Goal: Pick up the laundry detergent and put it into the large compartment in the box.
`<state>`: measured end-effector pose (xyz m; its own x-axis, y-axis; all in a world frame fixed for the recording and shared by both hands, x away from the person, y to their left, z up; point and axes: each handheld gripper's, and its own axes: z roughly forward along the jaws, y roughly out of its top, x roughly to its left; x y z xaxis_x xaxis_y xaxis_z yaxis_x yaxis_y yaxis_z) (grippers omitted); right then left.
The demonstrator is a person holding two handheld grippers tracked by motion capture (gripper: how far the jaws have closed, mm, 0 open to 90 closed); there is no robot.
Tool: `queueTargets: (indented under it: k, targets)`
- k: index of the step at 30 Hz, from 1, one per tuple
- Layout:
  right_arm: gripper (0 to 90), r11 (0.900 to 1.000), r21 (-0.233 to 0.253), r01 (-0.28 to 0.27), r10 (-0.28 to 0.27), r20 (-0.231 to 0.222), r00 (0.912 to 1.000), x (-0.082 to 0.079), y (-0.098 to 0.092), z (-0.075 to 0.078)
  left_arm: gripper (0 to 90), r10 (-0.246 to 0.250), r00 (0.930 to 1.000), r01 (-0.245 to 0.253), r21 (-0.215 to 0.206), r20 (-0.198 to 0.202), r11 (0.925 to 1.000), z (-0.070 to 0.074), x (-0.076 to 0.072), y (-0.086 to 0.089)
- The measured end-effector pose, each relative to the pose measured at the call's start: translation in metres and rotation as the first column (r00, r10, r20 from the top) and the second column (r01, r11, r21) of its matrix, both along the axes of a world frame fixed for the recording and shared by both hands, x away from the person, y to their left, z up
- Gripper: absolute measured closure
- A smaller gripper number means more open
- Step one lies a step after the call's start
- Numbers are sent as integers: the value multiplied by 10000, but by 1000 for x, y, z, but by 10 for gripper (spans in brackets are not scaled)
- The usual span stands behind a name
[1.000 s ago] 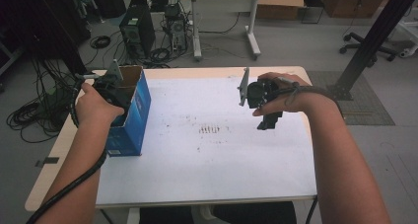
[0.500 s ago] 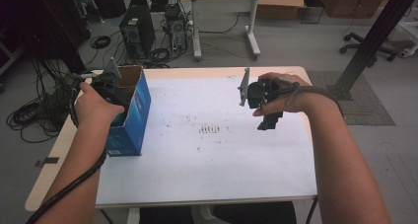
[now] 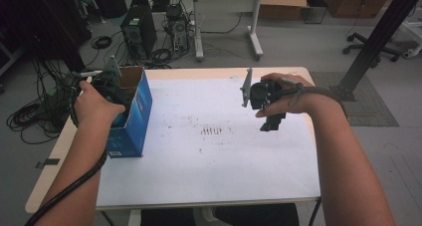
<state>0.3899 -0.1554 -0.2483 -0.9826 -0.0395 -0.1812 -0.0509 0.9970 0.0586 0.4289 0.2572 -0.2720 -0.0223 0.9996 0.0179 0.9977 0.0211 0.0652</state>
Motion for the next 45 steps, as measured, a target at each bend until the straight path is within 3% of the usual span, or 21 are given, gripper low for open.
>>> queueTargets:
  k: [21,30,45]
  targets:
    - [68,10000,11,23,-23,47,10000,-3,-2,2,208,80,9994,-83,89,325,9999,15,-5,0]
    - [68,10000,21,23,-23,50,10000,-3,-1,3,126,49,9984,-62,216,571,9997,25,-7,1]
    - [68,10000,-17,67,-67,33,10000,-4,-2,3,47,-452,9976,439,253,531,9987,35,-7,-4]
